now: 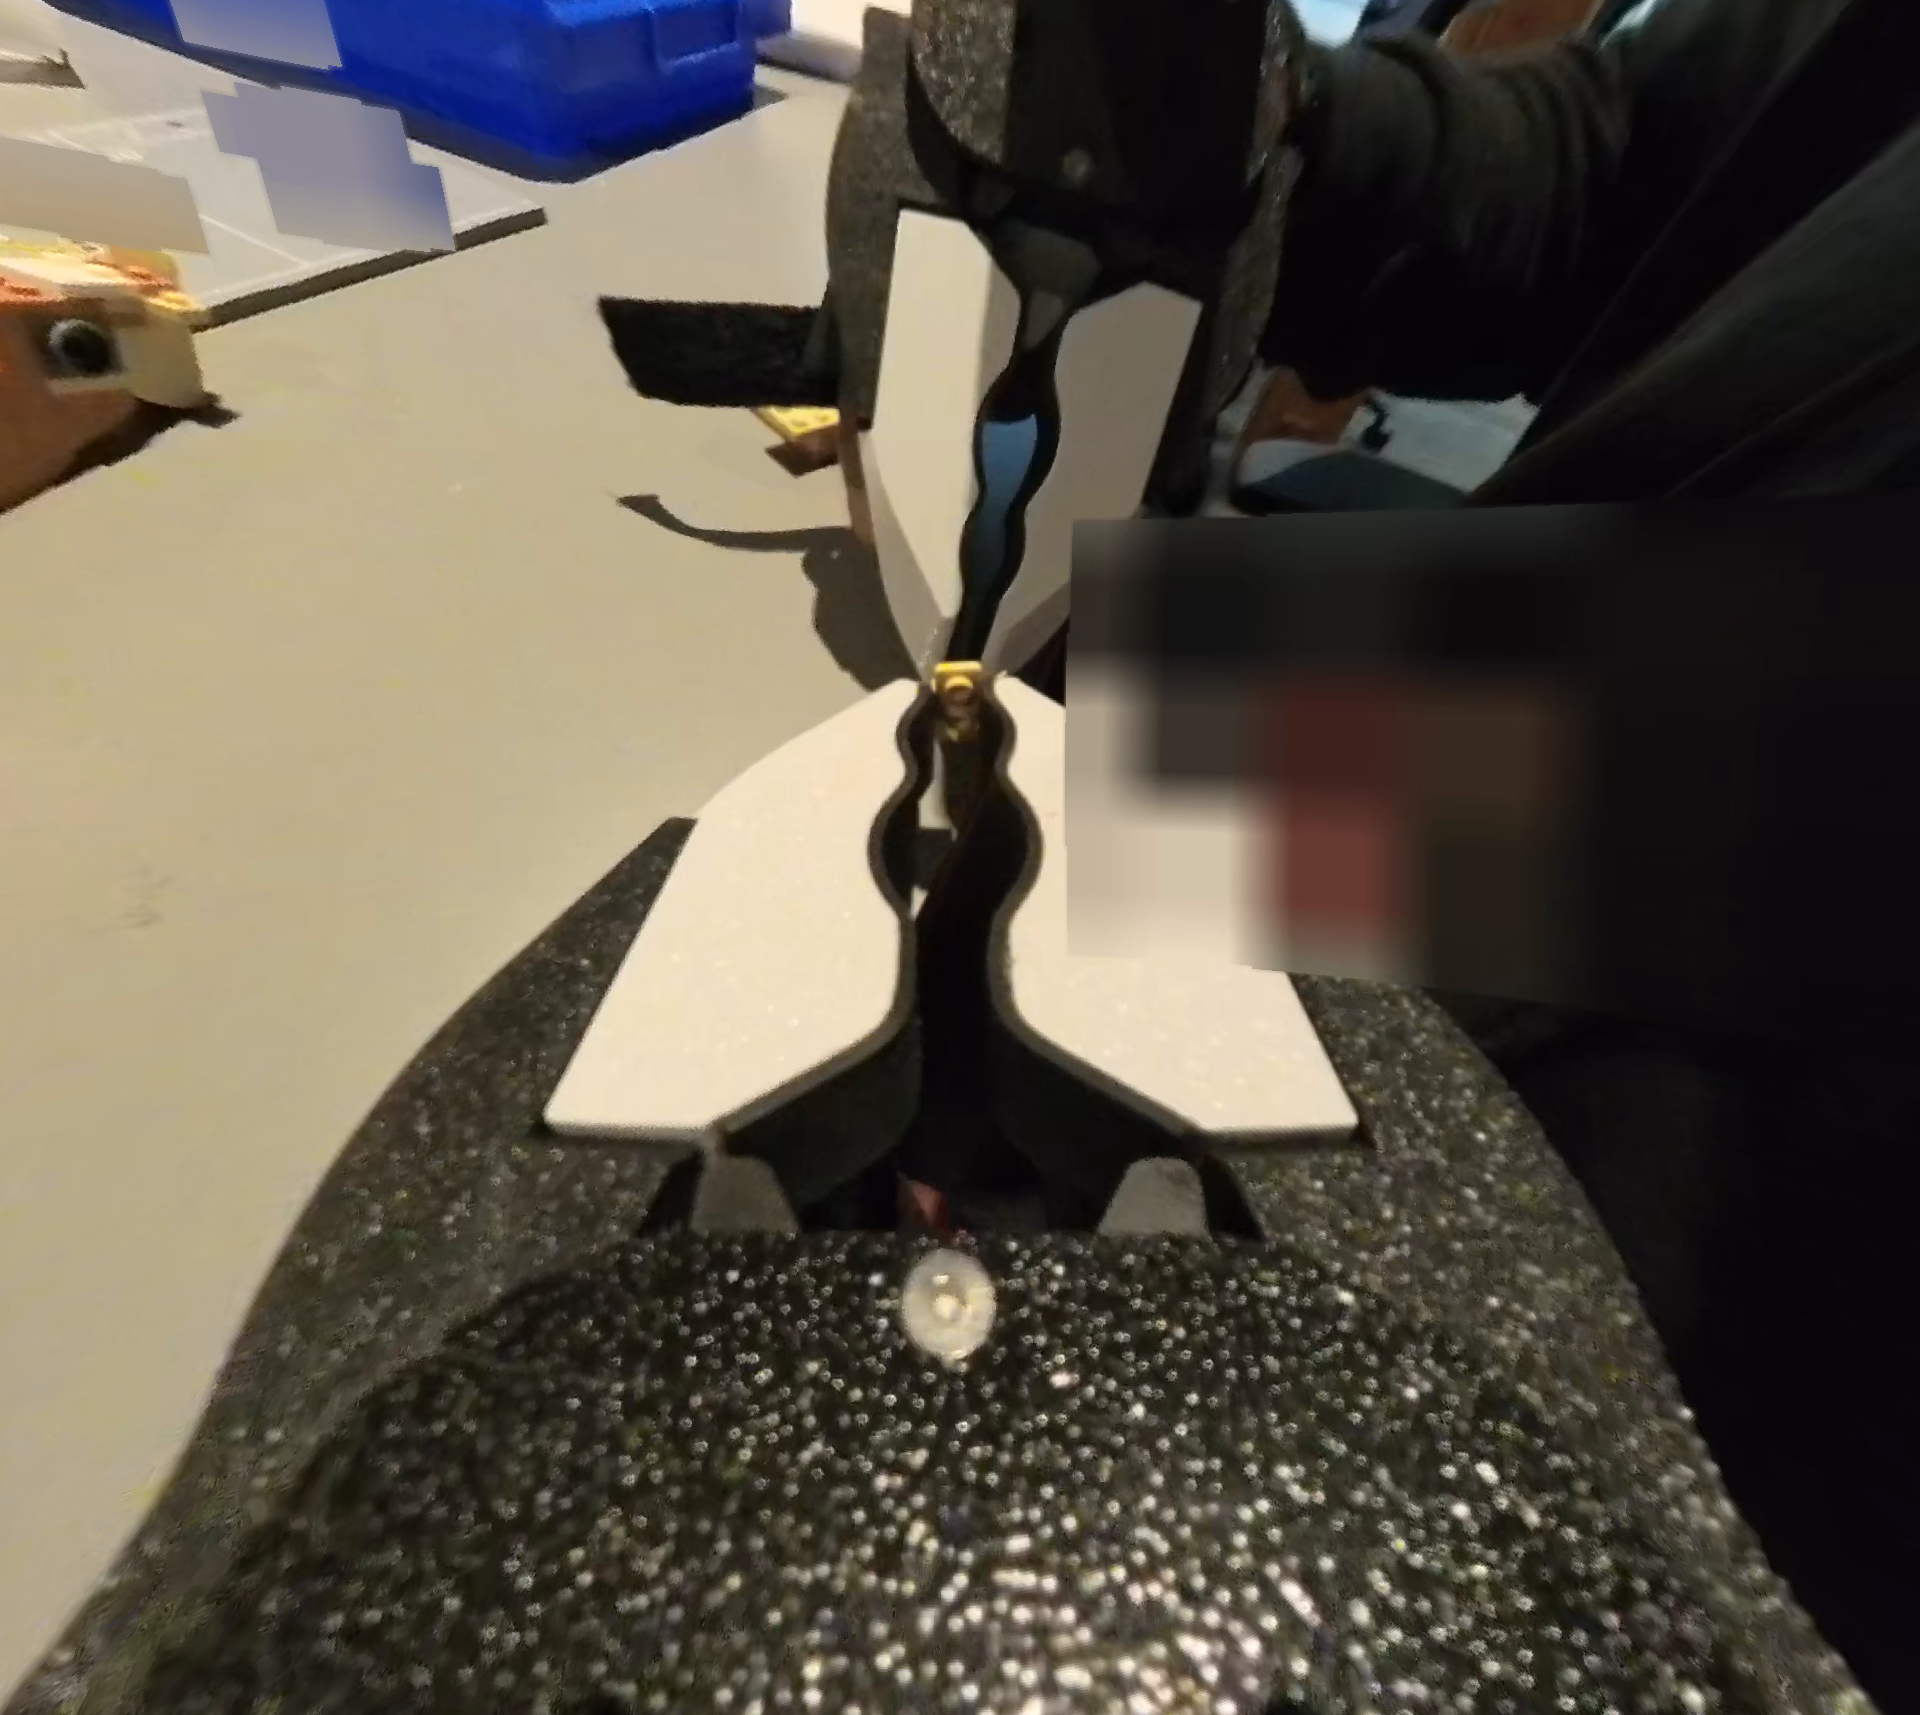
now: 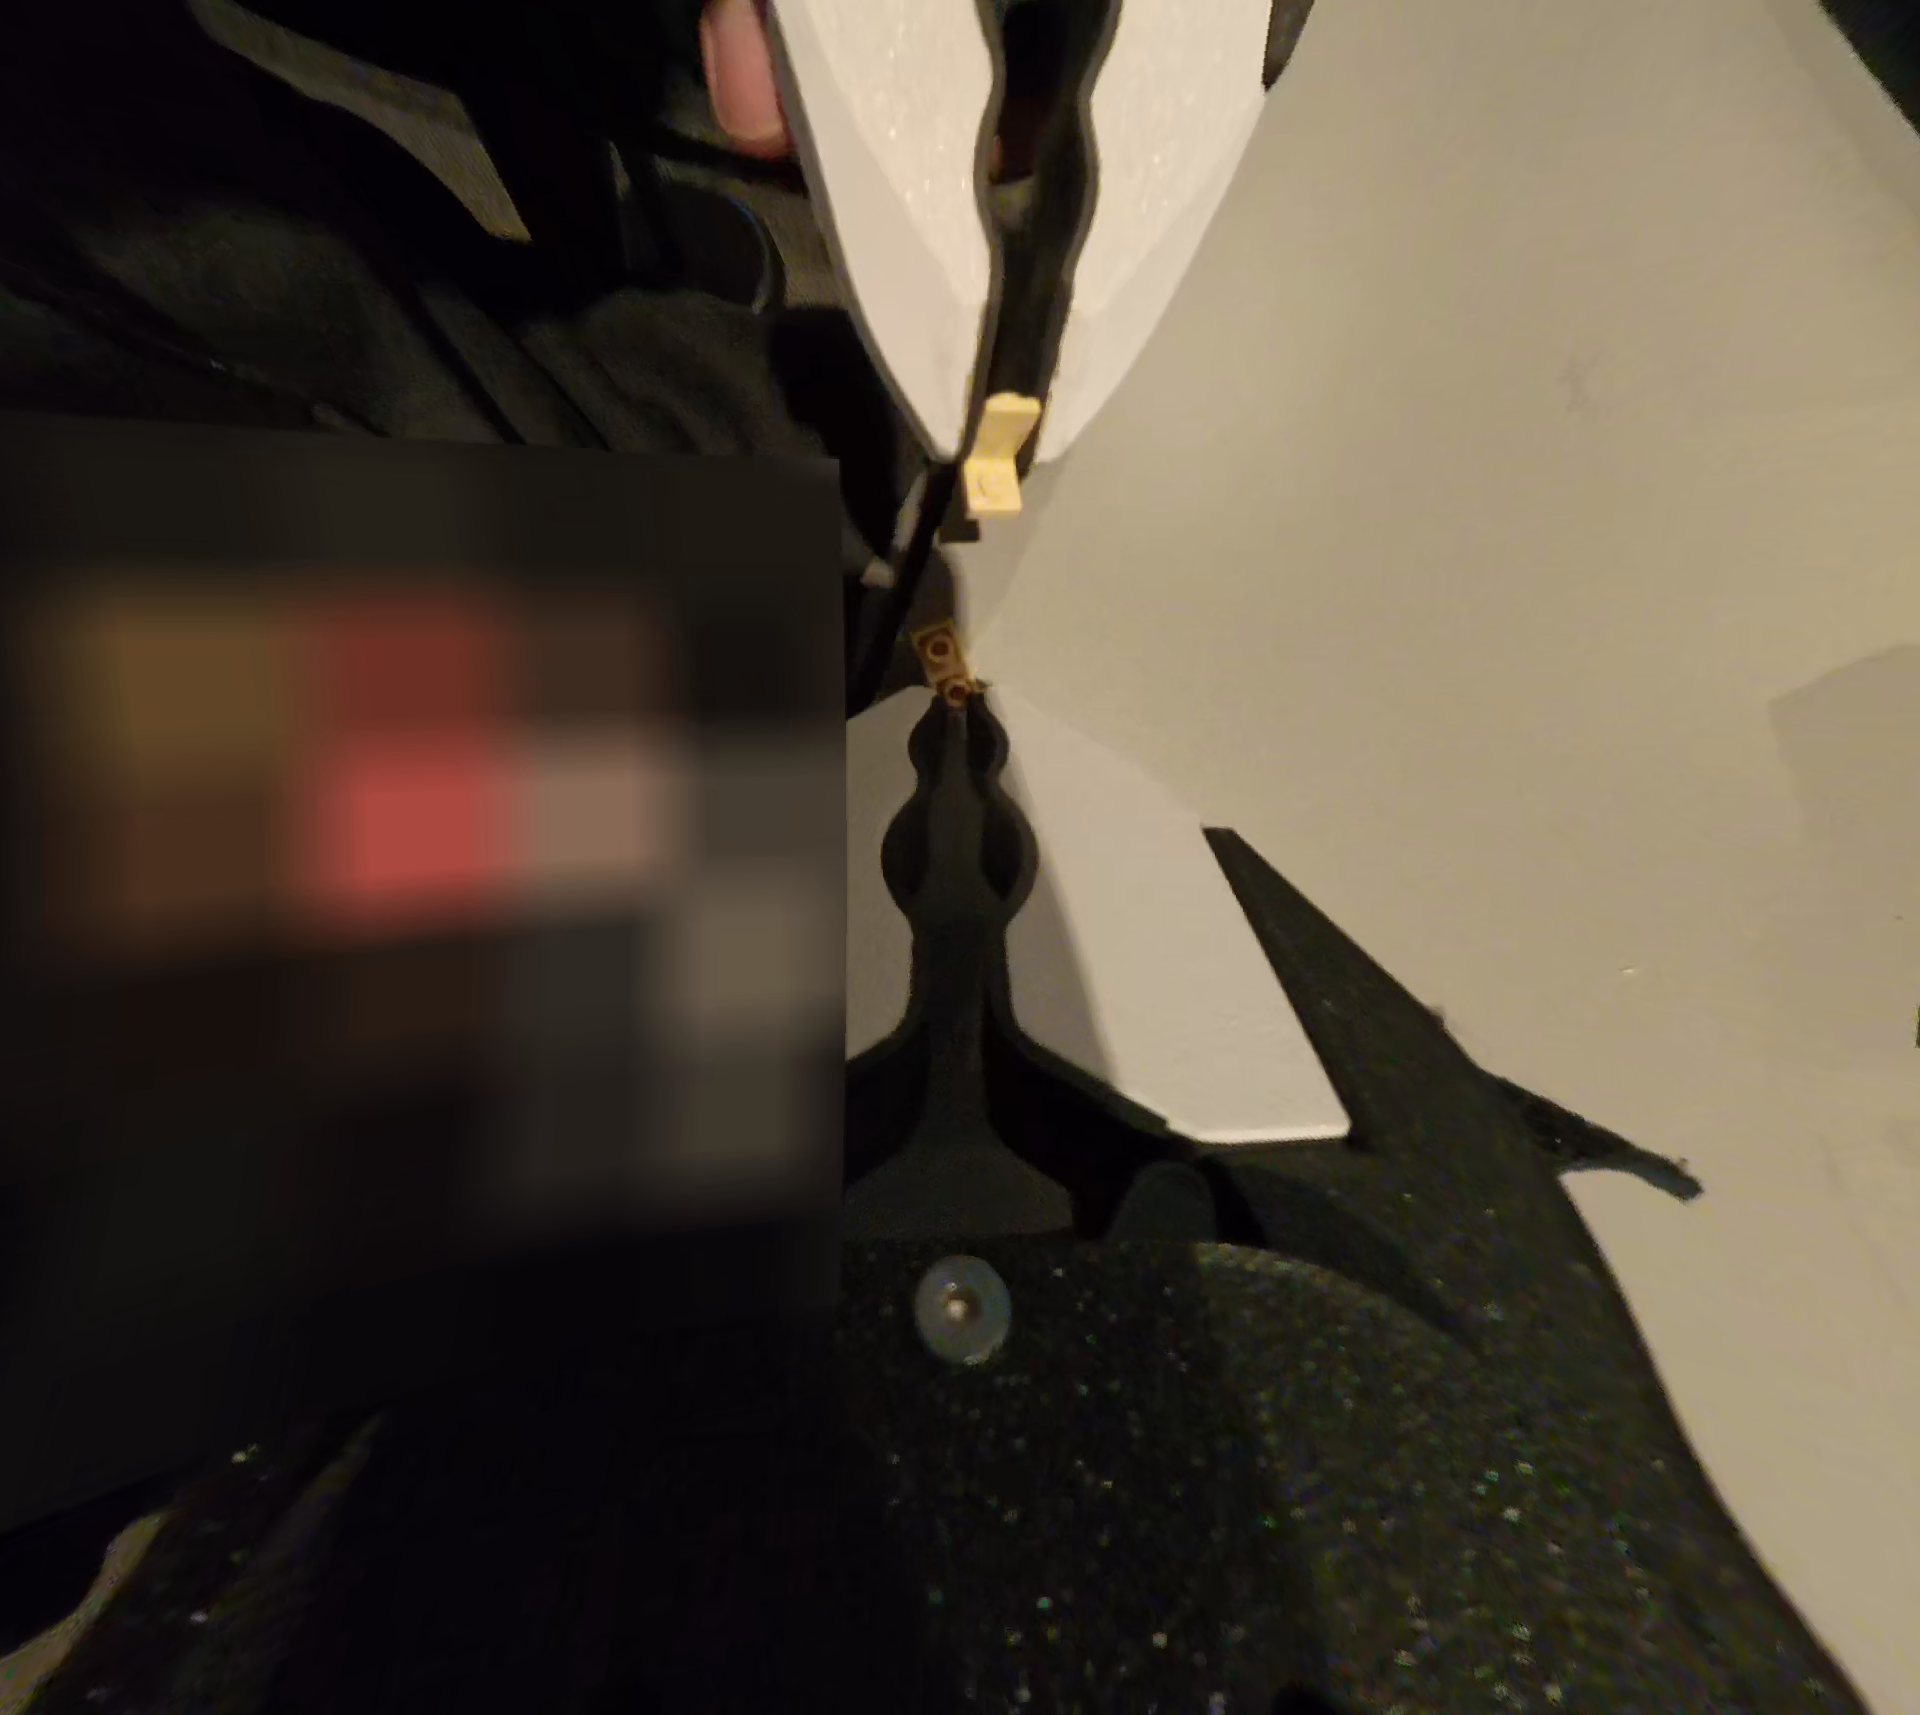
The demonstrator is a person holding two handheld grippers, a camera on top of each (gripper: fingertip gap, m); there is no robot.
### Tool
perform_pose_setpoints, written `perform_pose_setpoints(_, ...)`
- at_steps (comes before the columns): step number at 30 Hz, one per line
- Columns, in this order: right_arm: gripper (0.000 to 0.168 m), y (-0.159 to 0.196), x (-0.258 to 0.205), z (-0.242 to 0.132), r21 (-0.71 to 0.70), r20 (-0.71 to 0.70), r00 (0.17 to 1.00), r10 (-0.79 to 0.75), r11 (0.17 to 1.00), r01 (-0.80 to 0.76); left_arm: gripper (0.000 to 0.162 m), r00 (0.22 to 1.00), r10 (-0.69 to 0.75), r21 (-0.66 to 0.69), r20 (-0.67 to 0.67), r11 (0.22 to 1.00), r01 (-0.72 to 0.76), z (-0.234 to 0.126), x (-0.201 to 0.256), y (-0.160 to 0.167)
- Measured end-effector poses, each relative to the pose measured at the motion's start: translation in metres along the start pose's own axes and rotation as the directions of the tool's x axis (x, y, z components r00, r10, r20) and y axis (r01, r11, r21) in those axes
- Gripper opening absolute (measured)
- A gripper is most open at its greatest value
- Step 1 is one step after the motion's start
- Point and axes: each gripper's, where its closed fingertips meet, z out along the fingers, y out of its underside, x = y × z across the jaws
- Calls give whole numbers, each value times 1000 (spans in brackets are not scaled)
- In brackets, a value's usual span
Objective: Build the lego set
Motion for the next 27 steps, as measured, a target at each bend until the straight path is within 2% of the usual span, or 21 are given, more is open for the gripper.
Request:
perform_pose_setpoints(3,4,1,5,-3,8,-10,1000,10,1000,-9,7,998,-59,31,-27,998,60,-3,-2,-7)
perform_pose_setpoints(6,4,-1,7,-6,26,-10,1000,11,1000,-11,7,999,-51,13,-16,999,51,-3,-4,-8)
perform_pose_setpoints(9,4,-8,5,-14,94,48,998,44,994,-48,7,997,-43,26,-63,999,44,-4,1,-16)
perform_pose_setpoints(14,4,-24,8,-40,239,232,967,103,958,-159,7,979,53,29,-199,998,-48,-9,6,-40)
perform_pose_setpoints(18,4,-31,29,-63,337,264,958,115,919,-203,7,959,85,87,-270,994,-64,-6,-11,-69)
perform_pose_setpoints(23,4,-31,46,-93,468,345,931,121,838,-282,7,912,149,224,-383,973,-65,9,-30,-107)
perform_pose_setpoints(27,4,-21,57,-107,510,341,931,131,806,-301,7,859,223,241,-460,963,-121,27,-45,-117)
